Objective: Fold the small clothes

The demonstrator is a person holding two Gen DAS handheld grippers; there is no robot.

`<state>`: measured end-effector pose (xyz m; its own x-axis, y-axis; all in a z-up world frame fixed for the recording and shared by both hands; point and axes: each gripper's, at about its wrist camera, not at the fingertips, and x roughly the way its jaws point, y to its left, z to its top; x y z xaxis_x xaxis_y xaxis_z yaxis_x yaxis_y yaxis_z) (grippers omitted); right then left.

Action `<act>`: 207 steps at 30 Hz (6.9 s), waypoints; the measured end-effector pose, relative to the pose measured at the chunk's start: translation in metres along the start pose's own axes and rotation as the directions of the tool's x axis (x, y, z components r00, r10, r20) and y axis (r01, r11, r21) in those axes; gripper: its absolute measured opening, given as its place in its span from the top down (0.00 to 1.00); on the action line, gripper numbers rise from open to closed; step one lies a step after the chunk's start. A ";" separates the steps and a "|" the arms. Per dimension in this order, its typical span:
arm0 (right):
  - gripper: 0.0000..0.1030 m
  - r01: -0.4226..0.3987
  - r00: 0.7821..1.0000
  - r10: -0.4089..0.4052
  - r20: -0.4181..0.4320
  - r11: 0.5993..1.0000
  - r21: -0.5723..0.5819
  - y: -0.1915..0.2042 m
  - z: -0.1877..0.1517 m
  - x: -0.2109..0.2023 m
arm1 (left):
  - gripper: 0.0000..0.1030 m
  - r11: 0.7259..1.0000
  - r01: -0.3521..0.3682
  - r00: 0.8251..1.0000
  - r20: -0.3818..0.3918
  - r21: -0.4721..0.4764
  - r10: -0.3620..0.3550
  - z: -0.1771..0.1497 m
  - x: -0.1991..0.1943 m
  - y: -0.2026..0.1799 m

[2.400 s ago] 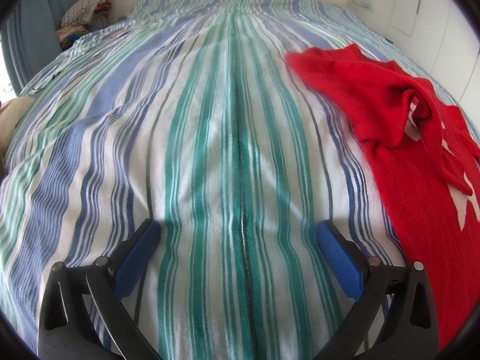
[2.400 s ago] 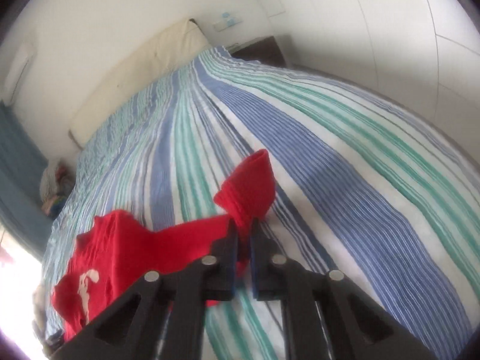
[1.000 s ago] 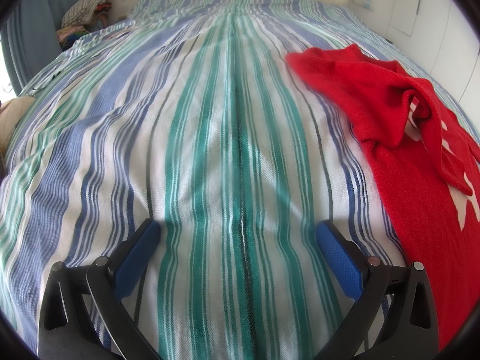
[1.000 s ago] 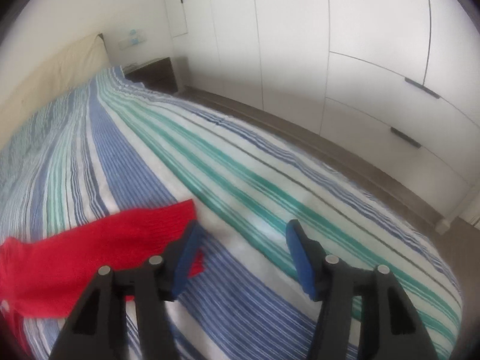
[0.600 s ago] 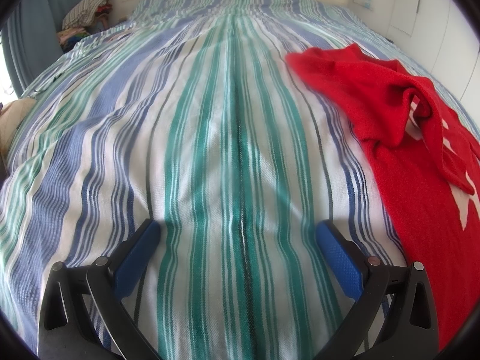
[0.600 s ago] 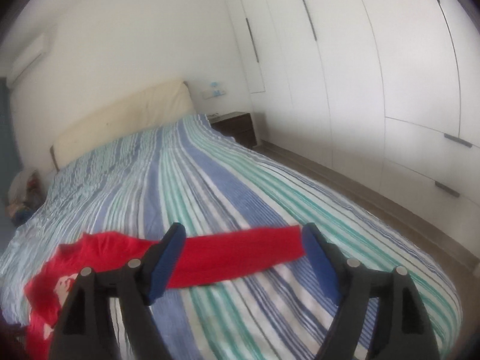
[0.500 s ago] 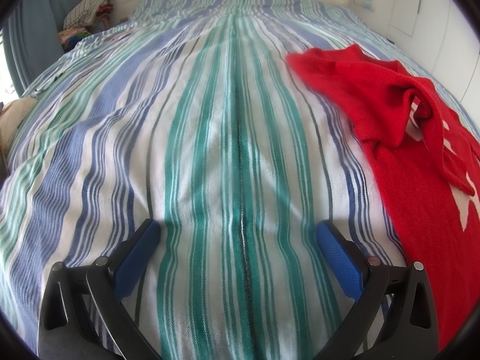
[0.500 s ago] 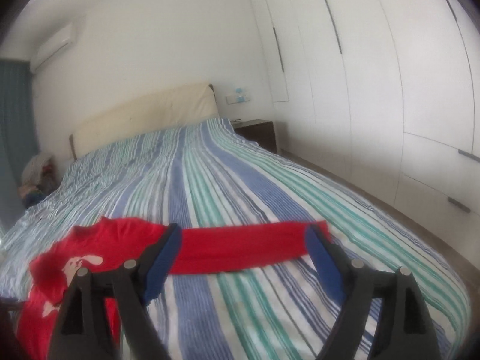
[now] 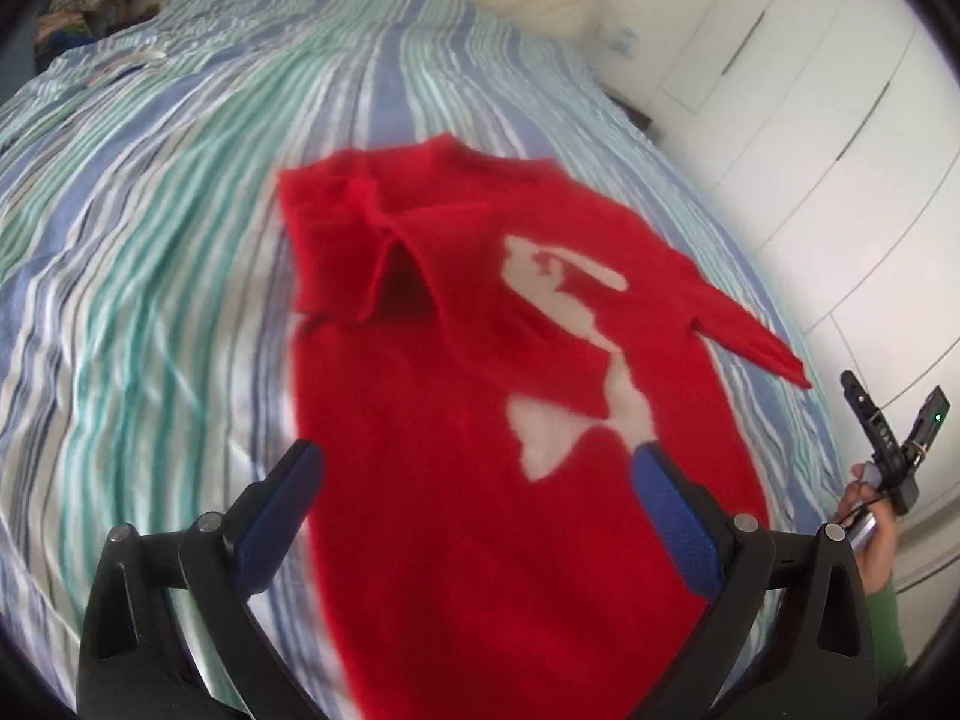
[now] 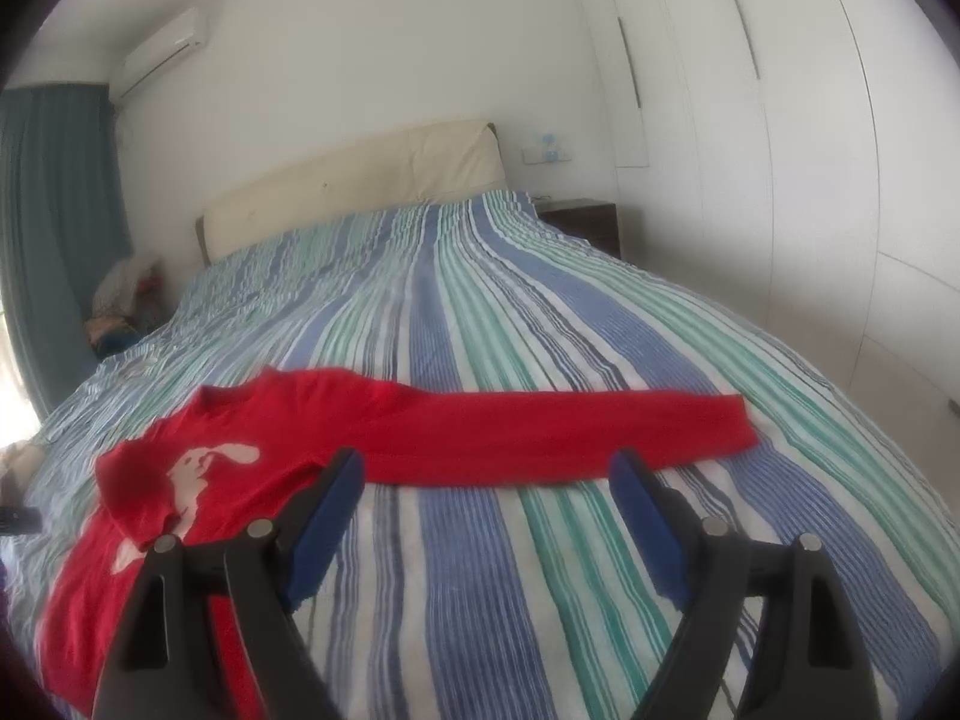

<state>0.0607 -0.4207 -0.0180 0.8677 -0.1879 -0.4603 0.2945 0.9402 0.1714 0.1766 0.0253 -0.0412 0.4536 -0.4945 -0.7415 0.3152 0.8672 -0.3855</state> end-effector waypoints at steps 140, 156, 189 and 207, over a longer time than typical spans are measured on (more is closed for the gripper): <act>0.33 -0.420 0.721 0.440 -0.535 0.892 0.167 0.074 -0.122 -0.037 | 0.21 0.986 0.081 0.993 -0.076 -0.147 -0.092 -0.134 -0.042 0.030; 0.97 -0.355 0.712 0.325 -0.623 0.931 0.080 0.084 -0.132 -0.031 | 0.95 0.999 -0.023 0.990 -0.142 -0.036 0.018 -0.145 -0.042 0.017; 0.49 0.018 0.971 0.143 -0.190 0.753 0.658 -0.169 0.006 0.066 | 0.09 0.950 -0.271 0.869 0.385 -0.156 0.311 -0.035 -0.061 0.096; 0.96 0.042 0.980 0.109 -0.167 0.704 0.709 -0.207 0.008 0.132 | 0.09 0.910 -0.284 0.865 0.330 -0.301 0.379 -0.046 -0.054 0.129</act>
<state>0.1176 -0.6424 -0.1073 0.8156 -0.0342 -0.5776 0.5280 0.4524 0.7187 0.1544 0.1667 -0.0761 0.7864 -0.1184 -0.6063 -0.0929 0.9476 -0.3055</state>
